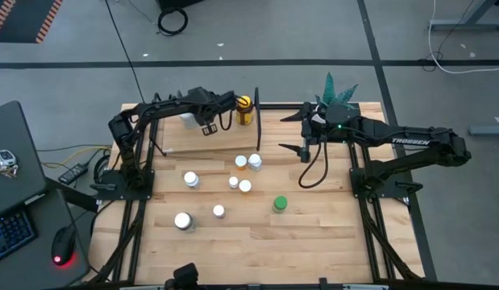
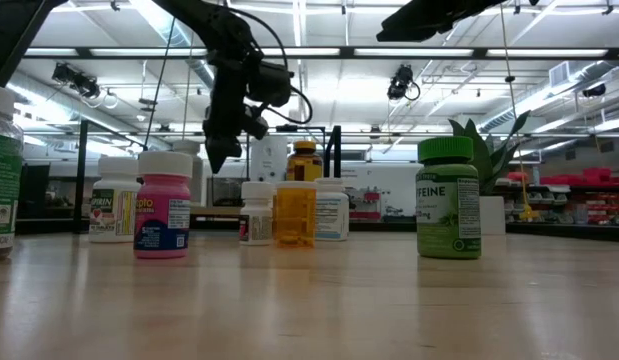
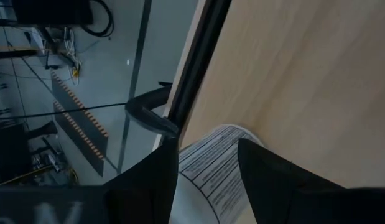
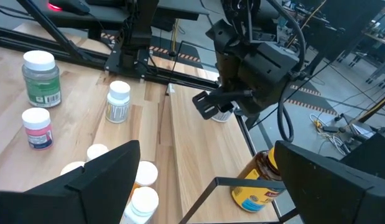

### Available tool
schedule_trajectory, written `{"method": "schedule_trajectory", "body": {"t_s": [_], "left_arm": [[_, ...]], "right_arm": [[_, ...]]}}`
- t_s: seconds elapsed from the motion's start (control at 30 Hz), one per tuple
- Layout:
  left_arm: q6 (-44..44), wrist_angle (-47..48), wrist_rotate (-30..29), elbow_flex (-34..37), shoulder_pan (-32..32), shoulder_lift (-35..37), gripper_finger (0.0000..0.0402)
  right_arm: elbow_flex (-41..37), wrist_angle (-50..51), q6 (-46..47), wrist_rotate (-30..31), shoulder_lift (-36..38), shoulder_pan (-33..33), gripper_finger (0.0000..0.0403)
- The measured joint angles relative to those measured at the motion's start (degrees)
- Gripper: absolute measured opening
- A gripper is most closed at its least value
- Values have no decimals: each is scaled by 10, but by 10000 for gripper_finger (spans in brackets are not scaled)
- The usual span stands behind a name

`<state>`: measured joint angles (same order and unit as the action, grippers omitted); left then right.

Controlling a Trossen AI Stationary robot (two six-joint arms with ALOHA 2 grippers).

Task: Pick and place medicine bottles onto shelf by color
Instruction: Put the white and purple pill bottle on the shelf

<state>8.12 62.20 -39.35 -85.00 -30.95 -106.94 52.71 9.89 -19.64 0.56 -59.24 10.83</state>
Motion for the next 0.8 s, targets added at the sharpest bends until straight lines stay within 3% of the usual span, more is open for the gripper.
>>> {"method": "schedule_trajectory", "body": {"t_s": [0.27, 0.37, 0.8], "left_arm": [[14, -37, -2, 48, 0, 1, 172], [16, -42, -28, 67, 4, 1, 172], [19, -41, -35, 82, -11, 1, 172]], "right_arm": [[0, 0, 0, 0, 0, 0, 379], [0, -4, 0, 0, 0, 0, 379], [0, -4, 0, -2, 0, 0, 379]]}}
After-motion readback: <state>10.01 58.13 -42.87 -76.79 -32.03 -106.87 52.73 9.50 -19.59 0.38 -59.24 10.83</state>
